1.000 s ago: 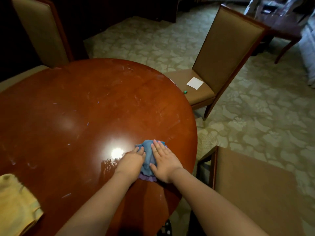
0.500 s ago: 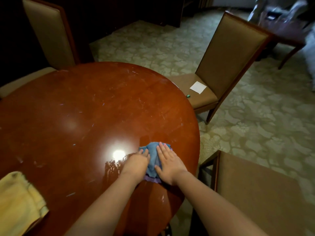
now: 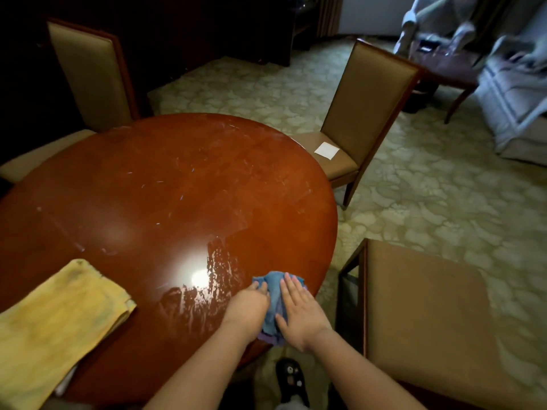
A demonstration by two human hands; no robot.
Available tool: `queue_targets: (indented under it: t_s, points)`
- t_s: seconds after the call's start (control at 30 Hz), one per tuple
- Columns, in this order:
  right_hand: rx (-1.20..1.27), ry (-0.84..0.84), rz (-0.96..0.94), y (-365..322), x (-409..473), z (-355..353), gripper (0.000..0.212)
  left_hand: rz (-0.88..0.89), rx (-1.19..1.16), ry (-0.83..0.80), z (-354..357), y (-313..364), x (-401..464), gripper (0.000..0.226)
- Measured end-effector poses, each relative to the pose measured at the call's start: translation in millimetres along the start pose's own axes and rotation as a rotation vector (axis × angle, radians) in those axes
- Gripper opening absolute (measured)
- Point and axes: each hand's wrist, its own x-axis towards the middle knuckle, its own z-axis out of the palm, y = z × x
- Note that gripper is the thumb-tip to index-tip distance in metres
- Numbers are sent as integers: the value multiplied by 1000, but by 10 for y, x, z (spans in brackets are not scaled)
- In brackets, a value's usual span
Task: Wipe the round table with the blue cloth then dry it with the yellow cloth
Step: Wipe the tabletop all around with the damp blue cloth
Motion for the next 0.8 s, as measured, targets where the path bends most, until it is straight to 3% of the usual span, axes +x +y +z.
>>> queue_targets:
  t_s: [0.1, 0.27, 0.43, 0.63, 0.73, 0.8]
  points:
    - [10, 17, 57, 116, -149, -7, 70, 23, -13, -21, 10, 198, 58, 67]
    - [6, 29, 88, 410, -179, 37, 82, 119, 75, -3, -34, 318, 263, 73]
    - [-14, 55, 5, 469, -172, 27, 69, 141, 160, 9, -12, 296, 153, 74]
    - [-134, 36, -175, -39, -285, 163, 97, 68, 186, -42, 147, 61, -363, 71]
    - [-188, -12, -244, -440, -256, 184, 97, -28, 183, -74, 250, -145, -715, 62]
    - [-248, -19, -297, -736, -232, 211, 82, -120, 159, -99, 305, -293, -972, 54]
